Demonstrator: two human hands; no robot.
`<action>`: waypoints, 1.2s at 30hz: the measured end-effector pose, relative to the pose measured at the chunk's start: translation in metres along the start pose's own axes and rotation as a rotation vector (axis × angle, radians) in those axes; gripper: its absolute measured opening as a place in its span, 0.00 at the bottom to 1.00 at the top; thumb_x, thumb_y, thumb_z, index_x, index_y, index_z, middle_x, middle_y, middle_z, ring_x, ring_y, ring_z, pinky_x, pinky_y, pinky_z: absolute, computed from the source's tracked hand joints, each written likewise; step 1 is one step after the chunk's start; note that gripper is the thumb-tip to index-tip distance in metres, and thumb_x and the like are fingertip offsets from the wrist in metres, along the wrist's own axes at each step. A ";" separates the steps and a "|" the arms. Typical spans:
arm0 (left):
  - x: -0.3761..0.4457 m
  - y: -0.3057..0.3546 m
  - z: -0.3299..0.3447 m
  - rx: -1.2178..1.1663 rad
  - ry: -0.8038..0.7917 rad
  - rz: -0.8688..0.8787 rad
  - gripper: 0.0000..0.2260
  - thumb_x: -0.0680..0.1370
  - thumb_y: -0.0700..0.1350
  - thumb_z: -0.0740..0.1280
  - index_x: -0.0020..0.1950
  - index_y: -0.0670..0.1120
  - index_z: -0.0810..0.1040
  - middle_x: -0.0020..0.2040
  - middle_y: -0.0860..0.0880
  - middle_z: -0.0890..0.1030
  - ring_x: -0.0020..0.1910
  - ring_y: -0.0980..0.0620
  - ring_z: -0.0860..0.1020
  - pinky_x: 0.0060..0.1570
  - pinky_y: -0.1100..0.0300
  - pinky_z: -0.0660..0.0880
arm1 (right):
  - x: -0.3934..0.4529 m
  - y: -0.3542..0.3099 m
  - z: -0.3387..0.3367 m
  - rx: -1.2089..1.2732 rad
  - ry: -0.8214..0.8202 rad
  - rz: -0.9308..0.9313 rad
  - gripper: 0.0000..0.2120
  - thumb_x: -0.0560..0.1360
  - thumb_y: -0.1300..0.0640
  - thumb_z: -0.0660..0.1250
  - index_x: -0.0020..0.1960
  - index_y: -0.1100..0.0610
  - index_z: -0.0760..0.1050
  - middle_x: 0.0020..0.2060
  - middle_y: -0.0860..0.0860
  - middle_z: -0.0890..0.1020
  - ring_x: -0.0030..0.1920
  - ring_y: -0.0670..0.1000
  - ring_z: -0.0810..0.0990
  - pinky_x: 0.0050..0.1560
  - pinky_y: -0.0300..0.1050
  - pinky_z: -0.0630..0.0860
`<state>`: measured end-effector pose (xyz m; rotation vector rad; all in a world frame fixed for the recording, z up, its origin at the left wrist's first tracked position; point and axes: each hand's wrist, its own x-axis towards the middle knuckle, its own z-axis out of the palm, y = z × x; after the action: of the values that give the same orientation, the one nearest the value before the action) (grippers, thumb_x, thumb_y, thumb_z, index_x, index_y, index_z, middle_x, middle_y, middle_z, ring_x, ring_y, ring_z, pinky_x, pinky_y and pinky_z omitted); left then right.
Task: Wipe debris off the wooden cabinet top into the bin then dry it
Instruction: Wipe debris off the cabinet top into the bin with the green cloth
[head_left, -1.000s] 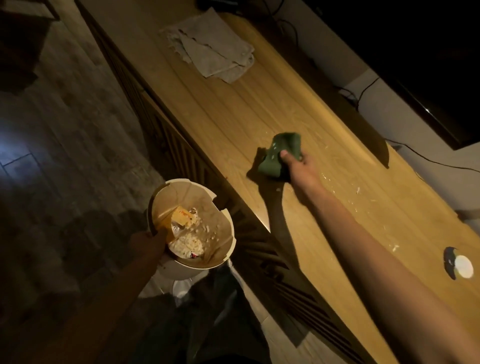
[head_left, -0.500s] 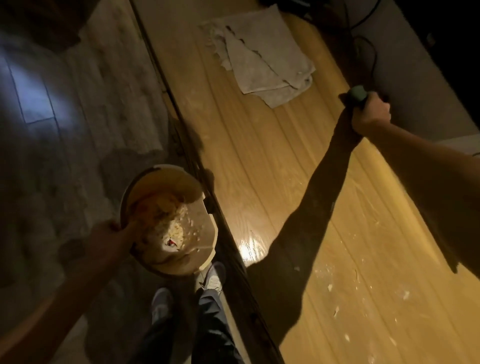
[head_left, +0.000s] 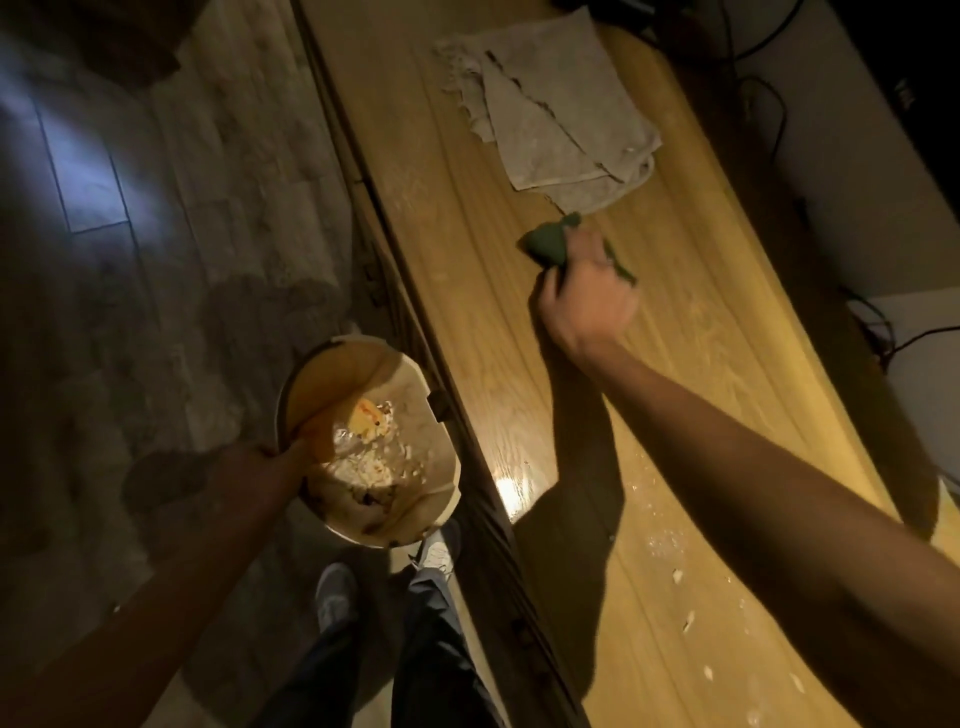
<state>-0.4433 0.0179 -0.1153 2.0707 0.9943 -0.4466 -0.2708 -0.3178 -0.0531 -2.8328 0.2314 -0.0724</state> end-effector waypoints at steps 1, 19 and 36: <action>0.000 0.001 -0.001 0.024 -0.009 0.006 0.23 0.62 0.65 0.68 0.39 0.45 0.83 0.40 0.37 0.84 0.42 0.39 0.83 0.48 0.43 0.80 | -0.017 -0.015 0.004 0.040 -0.017 -0.028 0.22 0.80 0.53 0.63 0.74 0.50 0.68 0.70 0.51 0.75 0.60 0.53 0.80 0.54 0.52 0.80; -0.074 -0.032 0.002 0.038 -0.219 0.075 0.17 0.78 0.49 0.72 0.52 0.34 0.81 0.43 0.36 0.83 0.33 0.47 0.78 0.27 0.59 0.69 | -0.205 -0.003 -0.060 0.623 -0.082 0.046 0.14 0.84 0.59 0.63 0.68 0.61 0.75 0.53 0.50 0.83 0.51 0.42 0.79 0.54 0.40 0.76; -0.125 -0.062 0.030 -0.008 -0.045 0.076 0.27 0.72 0.72 0.66 0.33 0.48 0.79 0.23 0.52 0.79 0.20 0.55 0.77 0.18 0.67 0.66 | -0.035 0.280 -0.119 0.071 0.001 0.454 0.18 0.85 0.56 0.58 0.73 0.60 0.68 0.68 0.64 0.75 0.67 0.65 0.74 0.68 0.58 0.72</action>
<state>-0.5699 -0.0439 -0.0912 2.0746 0.8864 -0.4476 -0.3566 -0.6105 -0.0233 -2.6379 0.8441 0.0158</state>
